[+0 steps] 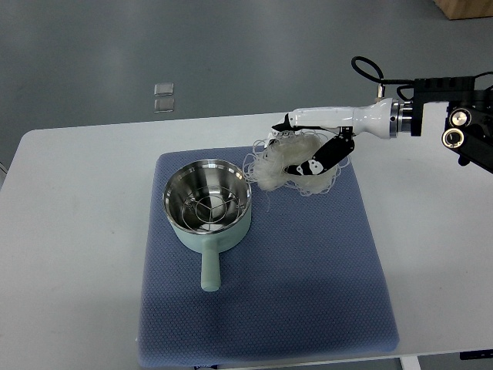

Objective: Put vermicelli into pot with right hand
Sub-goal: 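Lift the vermicelli with the right hand and carry it over the pot, then lower the vermicelli into the pot and open the right hand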

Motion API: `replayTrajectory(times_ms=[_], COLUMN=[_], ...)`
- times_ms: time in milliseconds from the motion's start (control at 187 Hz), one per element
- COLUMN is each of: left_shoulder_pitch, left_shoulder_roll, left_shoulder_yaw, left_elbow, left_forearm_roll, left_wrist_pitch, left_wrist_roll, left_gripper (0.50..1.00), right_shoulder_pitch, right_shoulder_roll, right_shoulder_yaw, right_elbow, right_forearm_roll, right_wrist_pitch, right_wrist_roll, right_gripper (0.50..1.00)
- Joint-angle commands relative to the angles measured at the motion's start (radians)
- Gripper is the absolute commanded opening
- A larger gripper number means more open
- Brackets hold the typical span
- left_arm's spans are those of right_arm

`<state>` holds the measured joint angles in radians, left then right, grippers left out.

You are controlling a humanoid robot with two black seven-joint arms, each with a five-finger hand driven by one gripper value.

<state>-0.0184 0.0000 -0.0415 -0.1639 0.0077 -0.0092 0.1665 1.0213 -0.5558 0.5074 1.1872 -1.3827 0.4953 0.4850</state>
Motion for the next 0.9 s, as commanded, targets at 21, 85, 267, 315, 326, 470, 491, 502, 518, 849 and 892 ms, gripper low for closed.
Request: replayTrajectory(times_ms=[21, 85, 267, 315, 326, 470, 491, 502, 518, 849, 892], left_shoulder_pitch=[0.000, 0.000, 0.000, 0.000, 0.000, 0.000, 0.000, 0.000, 0.000, 0.000, 0.000], left_shoulder_roll=[0.000, 0.000, 0.000, 0.000, 0.000, 0.000, 0.000, 0.000, 0.000, 0.000, 0.000], left_shoulder_yaw=[0.000, 0.000, 0.000, 0.000, 0.000, 0.000, 0.000, 0.000, 0.000, -0.001, -0.001], left_elbow=[0.000, 0.000, 0.000, 0.000, 0.000, 0.001, 0.000, 0.001, 0.000, 0.000, 0.000], left_forearm_roll=[0.000, 0.000, 0.000, 0.000, 0.000, 0.000, 0.000, 0.000, 0.000, 0.000, 0.000], left_wrist_pitch=[0.000, 0.000, 0.000, 0.000, 0.000, 0.000, 0.000, 0.000, 0.000, 0.000, 0.000], left_wrist_roll=[0.001, 0.001, 0.001, 0.001, -0.001, -0.001, 0.001, 0.001, -0.001, 0.001, -0.001], left_gripper=[1.000, 1.000, 1.000, 1.000, 1.000, 1.000, 1.000, 1.000, 1.000, 1.000, 1.000], right_shoulder_pitch=[0.057, 0.077, 0.098, 0.100, 0.100, 0.095, 0.094, 0.094, 0.092, 0.043, 0.037], right_shoulder_roll=[0.059, 0.118, 0.266, 0.309, 0.318, 0.402, 0.415, 0.421, 0.431, 0.505, 0.508], right_shoulder_yaw=[-0.004, -0.009, -0.010, -0.012, -0.012, -0.013, -0.015, -0.015, -0.018, -0.026, -0.027], right_elbow=[-0.037, -0.060, -0.149, -0.173, -0.179, -0.248, -0.258, -0.262, -0.271, -0.360, -0.368], right_forearm_roll=[-0.001, -0.002, -0.012, -0.015, -0.016, -0.021, -0.021, -0.021, -0.021, -0.022, -0.022], right_wrist_pitch=[0.002, 0.002, -0.014, -0.017, -0.017, -0.037, -0.043, -0.046, -0.054, -0.123, -0.135], right_wrist_roll=[0.000, -0.006, -0.016, -0.016, -0.016, -0.022, -0.022, -0.022, -0.022, -0.022, -0.025], right_gripper=[0.596, 0.596, 0.599, 0.599, 0.599, 0.603, 0.603, 0.603, 0.603, 0.643, 0.650])
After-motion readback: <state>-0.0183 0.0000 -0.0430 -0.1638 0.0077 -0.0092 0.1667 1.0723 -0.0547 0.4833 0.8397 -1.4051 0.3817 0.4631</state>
